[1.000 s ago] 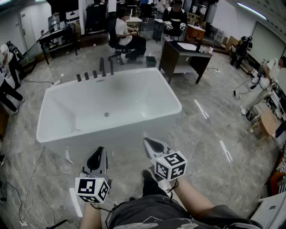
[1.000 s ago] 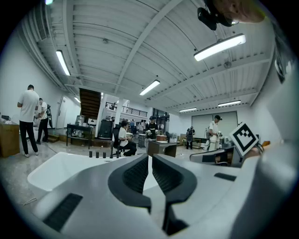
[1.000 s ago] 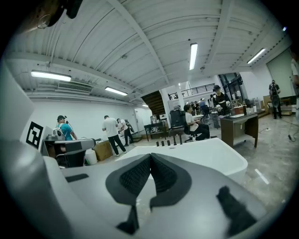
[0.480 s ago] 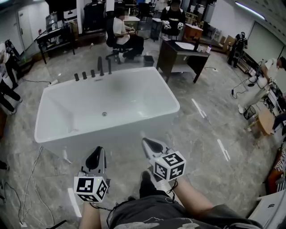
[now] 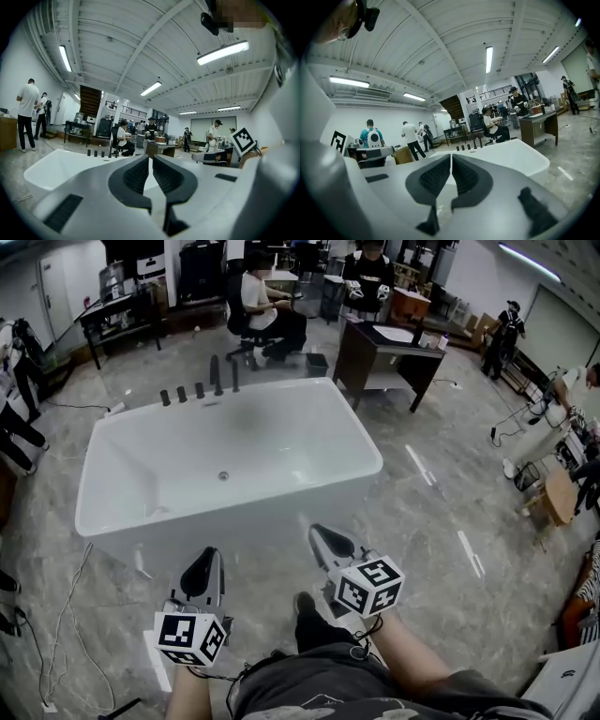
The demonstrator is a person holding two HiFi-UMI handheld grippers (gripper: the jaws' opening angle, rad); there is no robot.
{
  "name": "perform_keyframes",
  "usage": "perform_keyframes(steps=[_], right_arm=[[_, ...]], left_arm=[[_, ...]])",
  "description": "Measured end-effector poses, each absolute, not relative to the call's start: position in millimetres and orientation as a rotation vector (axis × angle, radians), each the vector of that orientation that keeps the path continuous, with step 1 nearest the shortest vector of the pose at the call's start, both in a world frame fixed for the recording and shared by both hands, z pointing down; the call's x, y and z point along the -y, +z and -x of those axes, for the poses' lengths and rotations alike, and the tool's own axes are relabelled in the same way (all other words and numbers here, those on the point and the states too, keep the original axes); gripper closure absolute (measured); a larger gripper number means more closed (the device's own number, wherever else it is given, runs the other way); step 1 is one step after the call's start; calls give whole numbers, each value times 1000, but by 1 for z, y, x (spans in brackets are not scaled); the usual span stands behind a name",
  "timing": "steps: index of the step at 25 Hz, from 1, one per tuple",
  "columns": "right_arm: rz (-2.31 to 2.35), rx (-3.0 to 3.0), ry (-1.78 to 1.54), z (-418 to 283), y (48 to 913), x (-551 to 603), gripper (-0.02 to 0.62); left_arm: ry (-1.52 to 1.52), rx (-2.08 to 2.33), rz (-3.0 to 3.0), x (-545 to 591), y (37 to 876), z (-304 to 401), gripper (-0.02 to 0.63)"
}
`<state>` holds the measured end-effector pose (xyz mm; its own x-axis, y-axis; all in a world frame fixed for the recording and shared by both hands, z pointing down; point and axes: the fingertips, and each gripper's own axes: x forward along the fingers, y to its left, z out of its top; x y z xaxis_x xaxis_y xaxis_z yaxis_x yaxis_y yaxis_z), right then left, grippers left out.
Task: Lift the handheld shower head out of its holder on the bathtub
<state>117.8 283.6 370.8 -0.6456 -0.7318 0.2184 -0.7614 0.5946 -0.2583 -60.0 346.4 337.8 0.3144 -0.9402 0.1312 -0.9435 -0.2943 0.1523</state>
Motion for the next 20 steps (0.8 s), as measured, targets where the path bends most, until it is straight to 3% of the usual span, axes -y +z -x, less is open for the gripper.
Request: perform_keyframes(steps=[13, 20], right_arm=[[-1210, 2683, 389, -113, 402, -189, 568], [-1169, 2713, 535, -110, 408, -75, 566]], left_arm=[[76, 1786, -2302, -264, 359, 69, 571], [85, 1819, -2224, -163, 360, 69, 571]])
